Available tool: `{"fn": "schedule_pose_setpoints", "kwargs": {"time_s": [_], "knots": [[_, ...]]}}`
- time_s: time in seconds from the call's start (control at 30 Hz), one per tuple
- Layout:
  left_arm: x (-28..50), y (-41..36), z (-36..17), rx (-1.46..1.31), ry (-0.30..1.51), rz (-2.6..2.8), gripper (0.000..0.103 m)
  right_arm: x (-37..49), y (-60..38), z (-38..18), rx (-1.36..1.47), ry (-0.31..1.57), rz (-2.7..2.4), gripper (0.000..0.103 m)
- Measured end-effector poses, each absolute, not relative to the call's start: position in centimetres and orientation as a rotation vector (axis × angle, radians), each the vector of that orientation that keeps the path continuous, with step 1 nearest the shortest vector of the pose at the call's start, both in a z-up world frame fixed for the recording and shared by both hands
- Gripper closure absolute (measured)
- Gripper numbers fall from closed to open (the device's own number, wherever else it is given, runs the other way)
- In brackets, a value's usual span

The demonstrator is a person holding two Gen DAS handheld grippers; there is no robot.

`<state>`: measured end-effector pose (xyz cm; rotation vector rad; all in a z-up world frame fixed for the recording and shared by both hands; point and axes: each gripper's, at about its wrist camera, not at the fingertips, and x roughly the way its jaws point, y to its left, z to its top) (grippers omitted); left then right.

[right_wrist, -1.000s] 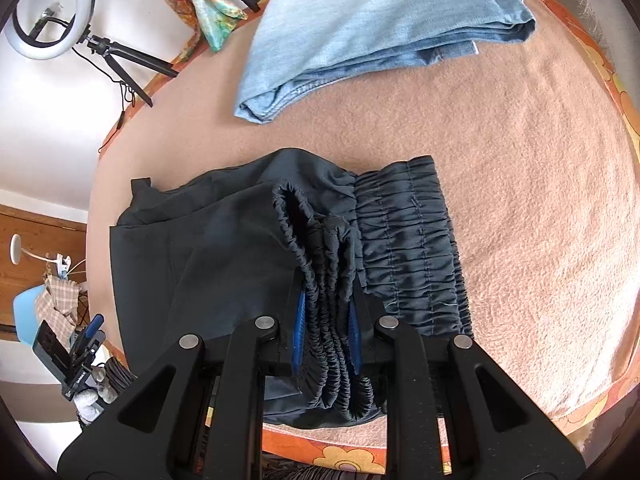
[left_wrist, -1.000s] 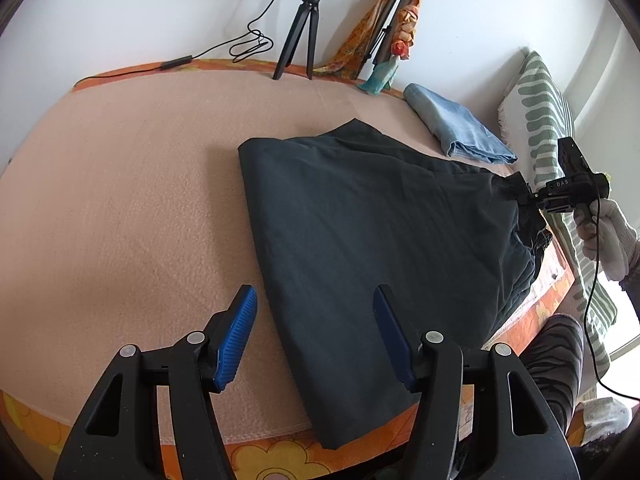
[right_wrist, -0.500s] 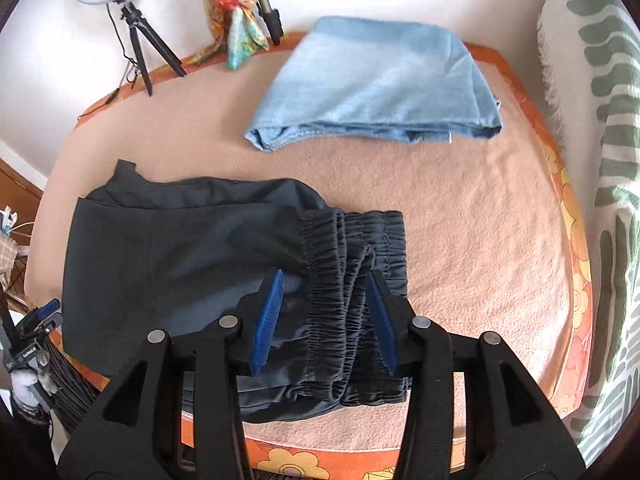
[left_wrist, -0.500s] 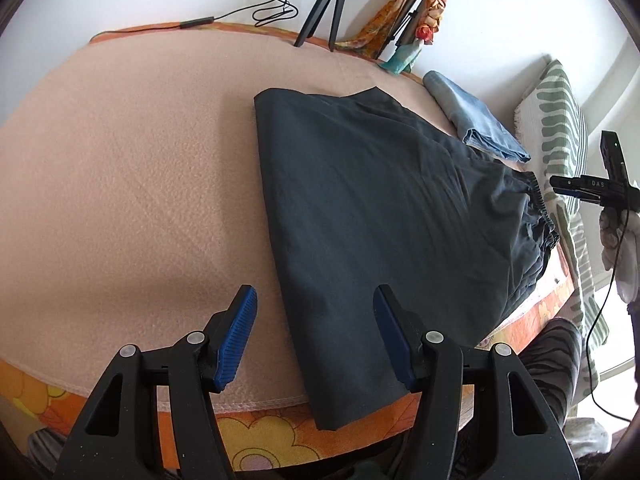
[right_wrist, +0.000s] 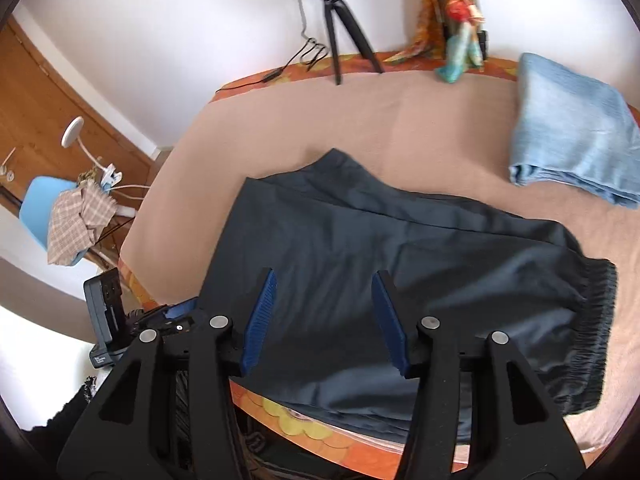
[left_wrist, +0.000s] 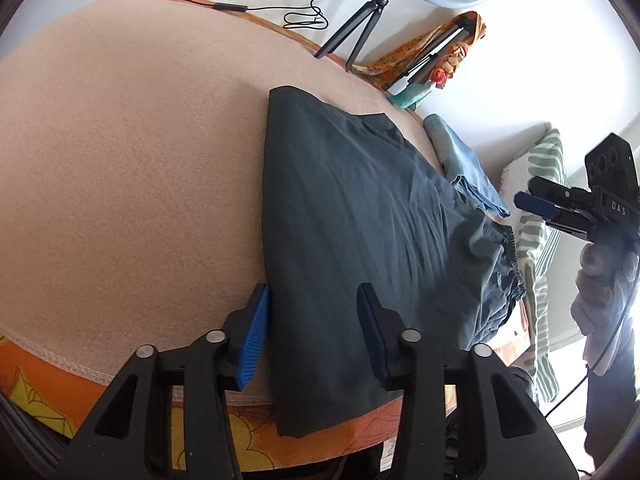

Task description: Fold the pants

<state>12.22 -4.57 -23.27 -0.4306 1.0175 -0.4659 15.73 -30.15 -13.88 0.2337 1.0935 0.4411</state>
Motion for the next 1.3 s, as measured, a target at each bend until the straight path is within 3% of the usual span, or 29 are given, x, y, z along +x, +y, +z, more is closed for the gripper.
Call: {"fn": "schedule_pose_setpoints", "kwargs": {"time_s": [0.3, 0.7, 1.13, 1.2, 1.27, 1.3], "knots": [[12.2, -5.1, -22.5, -0.469, 0.953, -0.516, 0.076, 20.1, -19.7, -16.7, 0.174, 1.196, 0.526, 0.050], [11.8, -5.9, -21.5, -0.478, 0.896, -0.575, 0.077, 24.6, -11.8, -20.2, 0.104, 1.319, 0.494, 0.050], [12.1, -7.3, -21.4, -0.456, 0.888, -0.610, 0.077, 26.4, -7.0, -24.7, -0.245, 1.355, 0.287, 0.050], [12.0, -7.4, -21.2, -0.441, 0.884, -0.616, 0.077, 26.2, -6.7, -25.0, -0.272, 1.349, 0.301, 0.057], [11.8, -7.4, -20.9, -0.420, 0.871, -0.606, 0.077, 26.1, -6.7, -25.0, -0.273, 1.338, 0.309, 0.077], [11.6, -7.3, -20.7, -0.410, 0.862, -0.590, 0.077, 26.2, -7.0, -25.0, -0.264, 1.339, 0.314, 0.081]]}}
